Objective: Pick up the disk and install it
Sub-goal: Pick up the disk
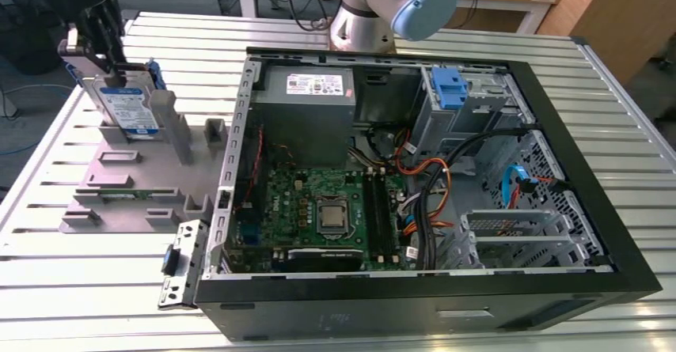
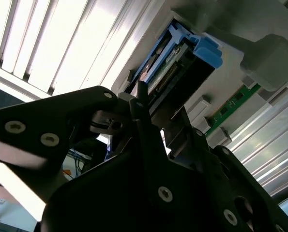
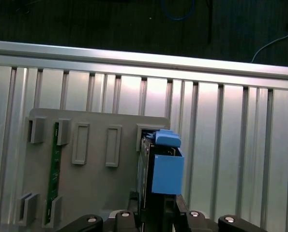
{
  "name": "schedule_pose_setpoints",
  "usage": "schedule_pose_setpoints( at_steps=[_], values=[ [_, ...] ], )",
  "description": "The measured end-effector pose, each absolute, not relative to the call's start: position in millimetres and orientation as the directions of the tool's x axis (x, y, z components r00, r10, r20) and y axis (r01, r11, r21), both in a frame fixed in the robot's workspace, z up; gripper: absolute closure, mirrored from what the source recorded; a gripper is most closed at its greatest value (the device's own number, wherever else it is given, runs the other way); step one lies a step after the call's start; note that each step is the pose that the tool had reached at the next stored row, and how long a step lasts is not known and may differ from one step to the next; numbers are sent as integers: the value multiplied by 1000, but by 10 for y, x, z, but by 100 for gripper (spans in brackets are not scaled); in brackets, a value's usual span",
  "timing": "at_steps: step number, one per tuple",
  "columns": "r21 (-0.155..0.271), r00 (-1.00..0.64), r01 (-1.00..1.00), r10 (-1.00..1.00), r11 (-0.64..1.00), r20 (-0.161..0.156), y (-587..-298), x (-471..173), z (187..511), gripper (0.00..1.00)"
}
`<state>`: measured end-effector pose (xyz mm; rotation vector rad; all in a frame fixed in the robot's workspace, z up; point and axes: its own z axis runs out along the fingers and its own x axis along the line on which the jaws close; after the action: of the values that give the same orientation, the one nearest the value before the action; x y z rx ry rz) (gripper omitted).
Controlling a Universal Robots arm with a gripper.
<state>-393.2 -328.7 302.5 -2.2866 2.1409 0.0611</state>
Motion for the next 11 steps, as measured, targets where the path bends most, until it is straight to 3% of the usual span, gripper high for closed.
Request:
schedule_pose_setpoints(
  at_steps=[2,11],
  values=[
    [20,65,-998,-997,-66,-34,-3287,-3932,3025,65],
    [20,47,-999,-998,-48,-34,-3287,-3932,3022,65]
  ],
)
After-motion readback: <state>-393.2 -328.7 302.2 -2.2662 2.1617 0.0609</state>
